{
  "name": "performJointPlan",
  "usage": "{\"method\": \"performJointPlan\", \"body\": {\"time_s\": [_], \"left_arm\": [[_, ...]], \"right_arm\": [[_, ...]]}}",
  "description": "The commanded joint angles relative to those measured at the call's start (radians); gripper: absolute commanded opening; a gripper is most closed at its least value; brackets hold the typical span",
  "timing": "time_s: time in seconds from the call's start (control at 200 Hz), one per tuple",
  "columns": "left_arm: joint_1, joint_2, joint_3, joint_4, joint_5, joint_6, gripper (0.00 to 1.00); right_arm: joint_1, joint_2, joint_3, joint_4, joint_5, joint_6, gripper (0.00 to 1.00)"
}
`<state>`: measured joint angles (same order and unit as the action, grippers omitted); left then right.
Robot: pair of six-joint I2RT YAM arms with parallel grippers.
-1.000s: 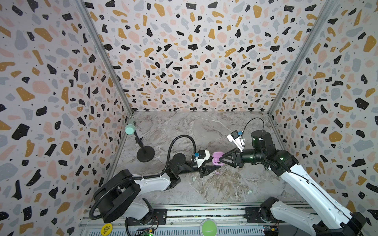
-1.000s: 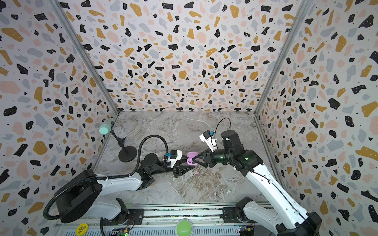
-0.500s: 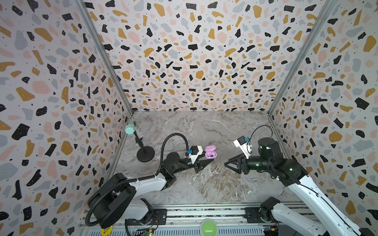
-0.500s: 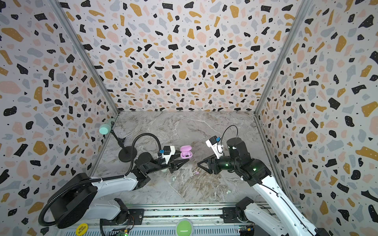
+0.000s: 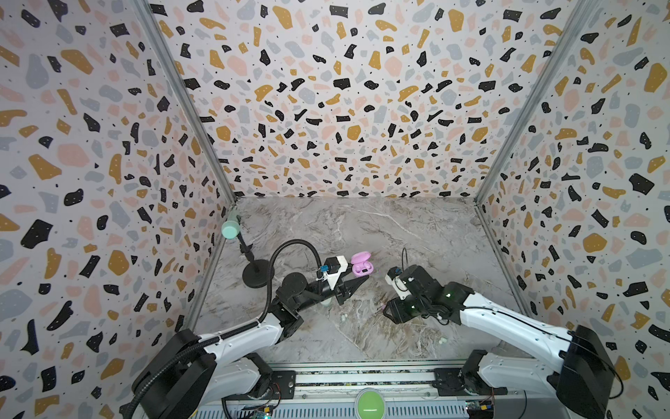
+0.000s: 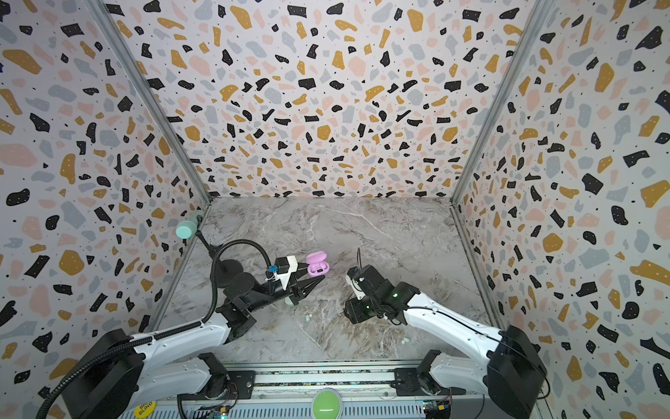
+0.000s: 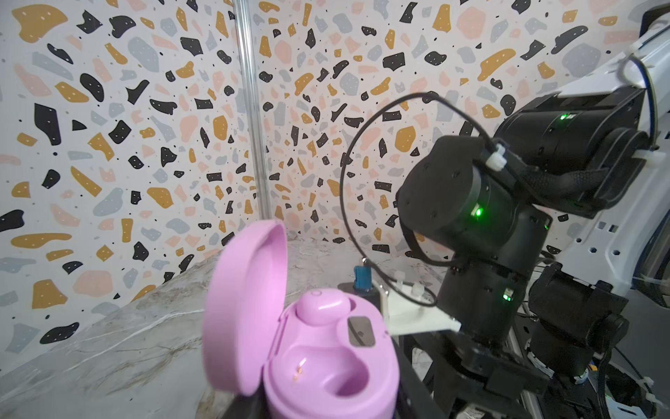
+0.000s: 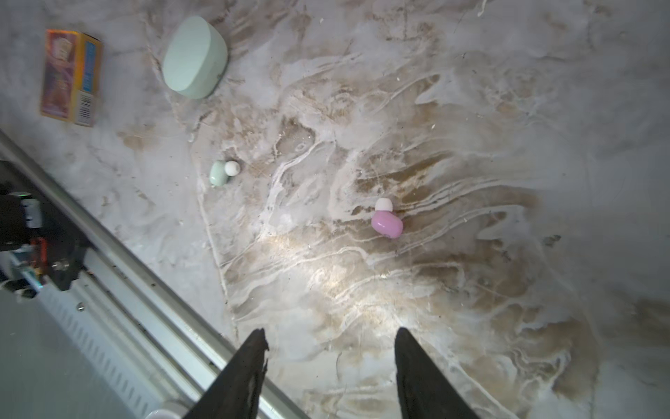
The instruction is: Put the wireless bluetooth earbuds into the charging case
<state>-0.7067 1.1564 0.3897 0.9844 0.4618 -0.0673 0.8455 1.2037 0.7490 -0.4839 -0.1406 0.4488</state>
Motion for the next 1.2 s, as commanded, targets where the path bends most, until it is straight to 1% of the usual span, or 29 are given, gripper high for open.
{"method": "performJointPlan", "body": {"time_s": [0.0, 0.3, 0.586, 0.836, 1.191], "left_arm": [[0.007, -0.039, -0.023, 0.015, -0.026, 0.012, 0.08], [0.007, -0.078, -0.048, -0.005, -0.042, 0.012, 0.08], [0.007, -0.088, -0.054, -0.009, -0.044, 0.012, 0.08], [0.007, -0.092, -0.057, -0.013, -0.046, 0.015, 0.08], [0.007, -0.086, -0.055, -0.011, -0.042, 0.012, 0.08]], "right_arm": [[0.037, 0.078, 0.008, 0.073, 0.155, 0.056, 0.59], [0.061, 0.227, 0.027, 0.113, 0.268, 0.06, 0.62], [0.102, 0.342, 0.062, 0.109, 0.372, 0.027, 0.64], [0.104, 0.374, 0.078, 0.082, 0.473, 0.011, 0.64], [0.1, 0.382, 0.093, 0.063, 0.535, -0.008, 0.65]]}}
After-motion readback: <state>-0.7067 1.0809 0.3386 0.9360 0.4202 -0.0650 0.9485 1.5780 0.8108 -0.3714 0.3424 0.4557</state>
